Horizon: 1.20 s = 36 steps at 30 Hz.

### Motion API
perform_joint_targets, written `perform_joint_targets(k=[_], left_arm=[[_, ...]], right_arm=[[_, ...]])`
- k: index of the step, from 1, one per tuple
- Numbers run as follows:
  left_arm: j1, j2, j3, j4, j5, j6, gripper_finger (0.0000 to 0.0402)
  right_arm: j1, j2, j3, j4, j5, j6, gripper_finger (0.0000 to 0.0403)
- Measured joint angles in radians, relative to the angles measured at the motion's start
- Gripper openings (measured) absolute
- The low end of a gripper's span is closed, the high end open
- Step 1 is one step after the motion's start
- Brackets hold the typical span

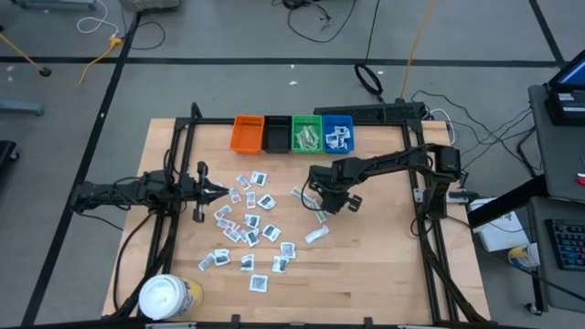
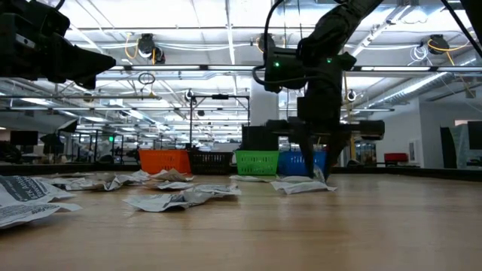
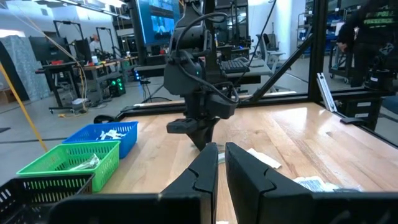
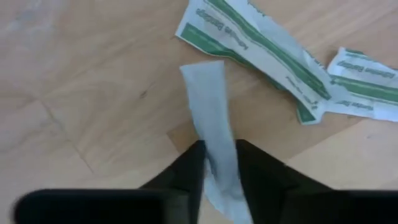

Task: Pick & Place First Aid Supplies
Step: Put the green bandage into the green bin

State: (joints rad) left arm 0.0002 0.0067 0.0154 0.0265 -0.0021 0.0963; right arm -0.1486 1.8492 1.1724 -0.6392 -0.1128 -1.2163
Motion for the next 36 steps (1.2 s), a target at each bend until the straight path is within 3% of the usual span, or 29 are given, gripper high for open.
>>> perform_joint_targets(k=[5,10,15,22,28,30,36], left_arm=[[0.000,0.000,0.000,0.000,0.000,0.000,0.0037],[0.000,0.000,0.000,0.000,0.000,0.000,0.0037],[0.000,0.000,0.000,0.000,0.000,0.000,0.0037],[0.000,0.000,0.000,0.000,0.000,0.000,0.0037],[0.000,0.000,0.000,0.000,0.000,0.000,0.0037],[0.000,0.000,0.000,0.000,0.000,0.000,0.0037],[0.000,0.000,0.000,0.000,0.000,0.000,0.0037]], right_arm=[[0.000,0.005,0.025,-0.046,0.000,0.024,0.0009],[-0.001,0.005,0.127,-0.150,0.007,0.225,0.0012],[-0.008,0.006,0.236,-0.189,0.007,0.596,0.0004],[-0.037,0.005,0.345,-0.186,0.012,1.282,0.0003],[-0.073,0.005,0.360,-0.191,0.011,1.857,0.0007],[-0.082,0.005,0.360,-0.188,0.011,1.958,0.0007],[-0.173,0.005,0.361,-0.096,0.010,2.001,0.0002]])
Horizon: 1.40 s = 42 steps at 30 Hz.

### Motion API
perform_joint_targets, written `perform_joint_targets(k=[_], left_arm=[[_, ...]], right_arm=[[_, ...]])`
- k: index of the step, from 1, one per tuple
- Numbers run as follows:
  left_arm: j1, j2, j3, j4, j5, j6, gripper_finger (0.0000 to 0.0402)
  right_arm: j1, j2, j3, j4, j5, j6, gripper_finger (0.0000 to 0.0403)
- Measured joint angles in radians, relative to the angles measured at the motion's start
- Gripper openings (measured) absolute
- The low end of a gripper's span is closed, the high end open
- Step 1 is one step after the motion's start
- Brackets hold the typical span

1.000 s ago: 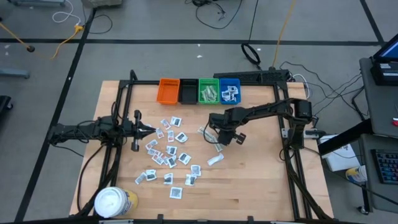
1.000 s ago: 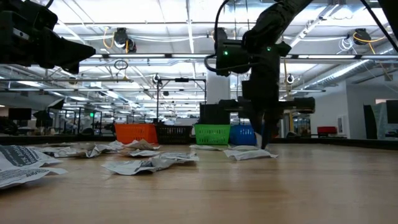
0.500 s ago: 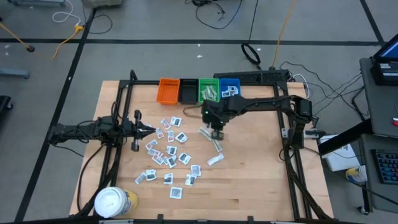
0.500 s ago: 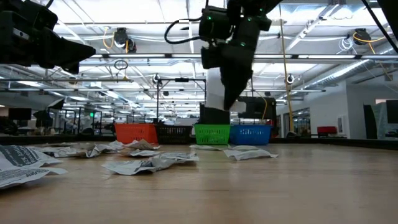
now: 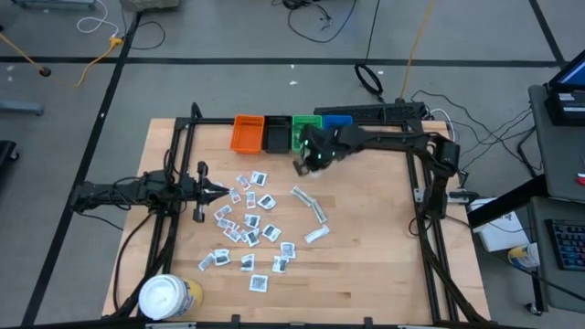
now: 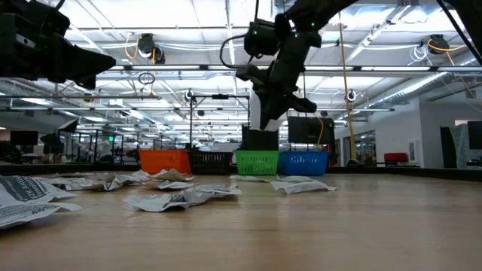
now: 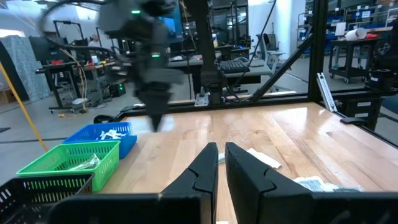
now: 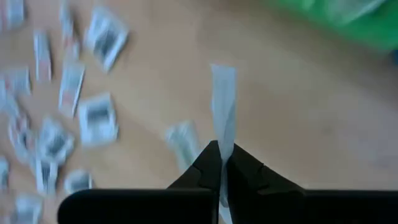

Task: Pick & Place First Aid Supplies
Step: Put the green bandage into the green bin

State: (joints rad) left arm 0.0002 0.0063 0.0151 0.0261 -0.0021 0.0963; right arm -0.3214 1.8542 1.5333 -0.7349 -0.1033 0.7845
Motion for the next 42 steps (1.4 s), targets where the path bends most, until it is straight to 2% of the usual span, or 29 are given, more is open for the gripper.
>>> perform_joint_targets(k=[5,12,18,25,37,42], left_arm=[[0.000,0.000,0.000,0.000,0.000,0.000,0.0037],[0.000,0.000,0.000,0.000,0.000,0.000,0.0037],[0.000,0.000,0.000,0.000,0.000,0.000,0.0037],[0.000,0.000,0.000,0.000,0.000,0.000,0.0037],[0.000,0.000,0.000,0.000,0.000,0.000,0.0037],[0.000,0.000,0.000,0.000,0.000,0.000,0.0037]], right_arm=[[-0.105,0.000,0.000,0.064,0.003,-0.001,0.0003],[-0.239,0.000,0.001,0.248,0.007,0.005,0.0002],[-0.313,0.037,0.002,0.388,-0.001,0.061,0.0001],[-0.325,0.111,0.002,0.416,-0.006,0.066,0.0001],[-0.318,0.201,0.000,0.418,-0.080,0.061,0.0004],[-0.319,0.203,0.000,0.416,-0.079,0.041,0.0032]])
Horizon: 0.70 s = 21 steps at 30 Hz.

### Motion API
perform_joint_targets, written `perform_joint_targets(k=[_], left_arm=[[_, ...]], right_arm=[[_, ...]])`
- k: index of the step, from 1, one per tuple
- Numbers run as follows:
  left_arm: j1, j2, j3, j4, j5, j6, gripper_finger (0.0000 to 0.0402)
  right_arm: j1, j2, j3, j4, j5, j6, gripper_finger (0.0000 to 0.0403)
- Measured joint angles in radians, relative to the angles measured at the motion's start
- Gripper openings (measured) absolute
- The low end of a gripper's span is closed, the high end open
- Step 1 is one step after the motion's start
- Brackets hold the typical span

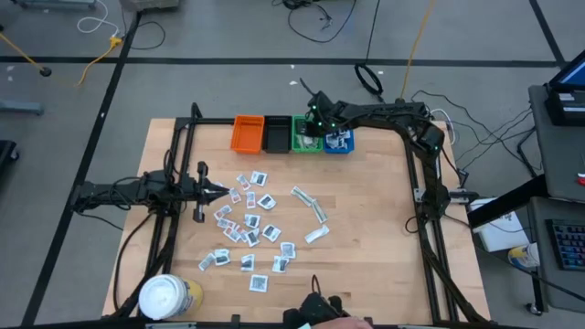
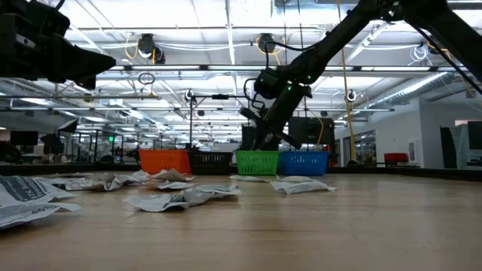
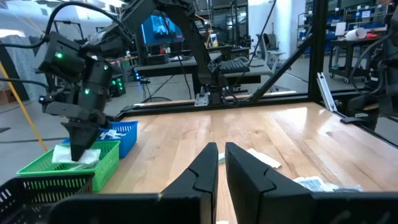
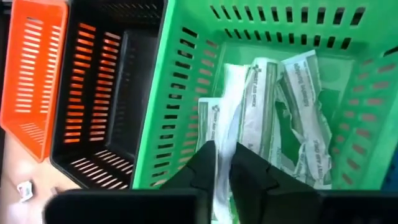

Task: Pick & Place First Aid Supplies
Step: Put the green bandage into the green bin

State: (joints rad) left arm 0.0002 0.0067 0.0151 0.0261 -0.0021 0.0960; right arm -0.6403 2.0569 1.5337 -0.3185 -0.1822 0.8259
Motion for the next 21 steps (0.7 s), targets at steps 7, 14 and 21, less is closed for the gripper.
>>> perform_joint_targets(k=[7,14,21], left_arm=[[0.000,0.000,0.000,0.000,0.000,0.000,0.0037],[0.000,0.000,0.000,0.000,0.000,0.000,0.0037],[0.000,0.000,0.000,0.000,0.000,0.000,0.0037]], right_arm=[[0.000,-0.003,0.000,0.001,0.021,-0.025,0.0121],[0.013,-0.079,0.000,-0.063,-0.003,-0.086,0.0147],[0.060,-0.131,0.000,-0.250,-0.008,-0.081,0.0124]])
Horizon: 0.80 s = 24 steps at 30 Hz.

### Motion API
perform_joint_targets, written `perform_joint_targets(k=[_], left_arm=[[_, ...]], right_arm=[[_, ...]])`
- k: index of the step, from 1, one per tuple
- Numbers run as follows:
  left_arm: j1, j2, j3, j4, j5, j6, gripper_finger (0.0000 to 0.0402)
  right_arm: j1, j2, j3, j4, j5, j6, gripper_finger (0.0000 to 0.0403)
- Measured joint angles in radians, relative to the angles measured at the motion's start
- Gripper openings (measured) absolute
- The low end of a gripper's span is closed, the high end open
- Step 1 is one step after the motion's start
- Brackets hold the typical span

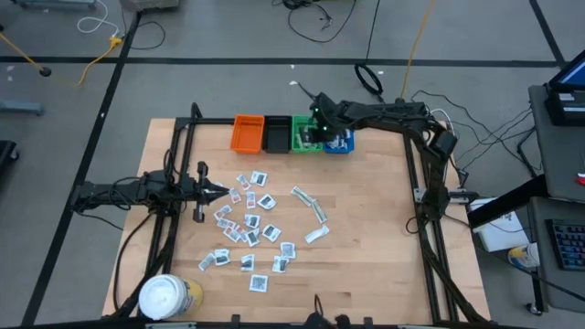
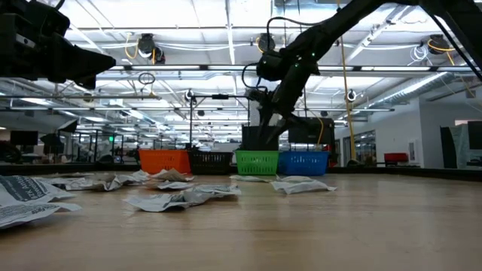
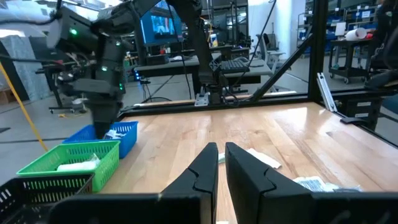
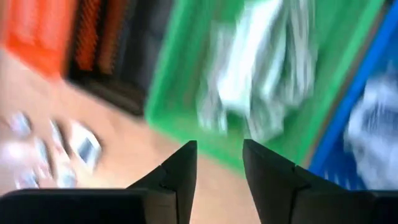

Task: Pick & Place First Aid Supplies
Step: Put the green bandage into the green bin

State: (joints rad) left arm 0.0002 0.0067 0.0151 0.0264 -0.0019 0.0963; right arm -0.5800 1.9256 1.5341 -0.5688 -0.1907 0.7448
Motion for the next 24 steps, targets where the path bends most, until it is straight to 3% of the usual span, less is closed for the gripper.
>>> perform_joint_targets(k=[13,24], left_arm=[[0.000,0.000,0.000,0.000,0.000,0.000,0.0037],[0.000,0.000,0.000,0.000,0.000,0.000,0.0037]], right_arm=[[0.125,-0.008,0.000,-0.378,-0.042,0.070,0.0110],[0.275,-0.008,0.000,-0.366,0.011,0.134,0.0110]])
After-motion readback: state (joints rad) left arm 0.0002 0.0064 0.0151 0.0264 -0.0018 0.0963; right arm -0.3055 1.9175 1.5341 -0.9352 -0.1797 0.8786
